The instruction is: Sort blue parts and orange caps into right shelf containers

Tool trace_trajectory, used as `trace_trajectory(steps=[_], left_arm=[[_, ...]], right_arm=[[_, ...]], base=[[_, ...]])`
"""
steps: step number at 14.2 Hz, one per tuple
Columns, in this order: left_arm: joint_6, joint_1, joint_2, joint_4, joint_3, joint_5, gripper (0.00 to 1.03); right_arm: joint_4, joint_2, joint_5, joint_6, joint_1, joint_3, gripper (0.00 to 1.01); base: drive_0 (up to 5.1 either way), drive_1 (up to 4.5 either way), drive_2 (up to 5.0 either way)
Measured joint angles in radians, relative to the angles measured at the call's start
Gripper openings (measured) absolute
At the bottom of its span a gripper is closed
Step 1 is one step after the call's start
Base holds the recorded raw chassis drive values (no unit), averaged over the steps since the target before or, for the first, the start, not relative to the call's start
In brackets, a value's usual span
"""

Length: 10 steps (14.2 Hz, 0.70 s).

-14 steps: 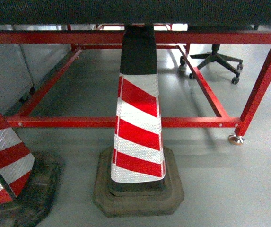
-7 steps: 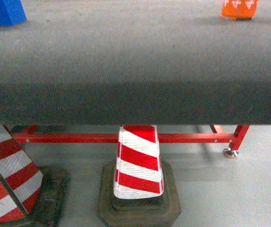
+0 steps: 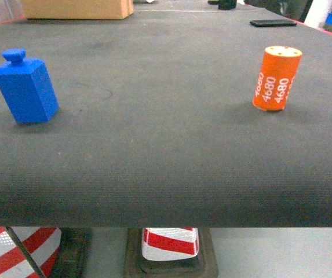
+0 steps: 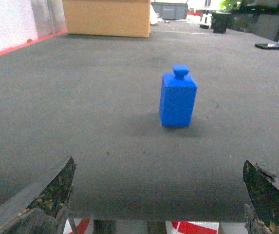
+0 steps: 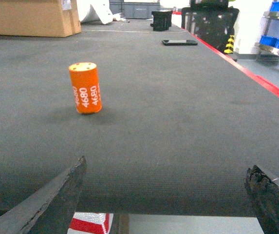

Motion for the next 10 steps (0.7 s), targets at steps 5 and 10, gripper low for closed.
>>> trace_trajectory(steps=[5, 10], left_arm=[[0.001, 0.0, 0.0, 0.0, 0.0, 0.0, 0.98], [0.0, 0.0, 0.0, 0.004, 0.0, 0.0, 0.98]], right_arm=[[0.0, 0.0, -0.001, -0.001, 0.0, 0.0, 0.98], [0.001, 0.0, 0.0, 0.0, 0.0, 0.0, 0.98]], base=[[0.0, 0.0, 0.0], [0.0, 0.0, 0.0]])
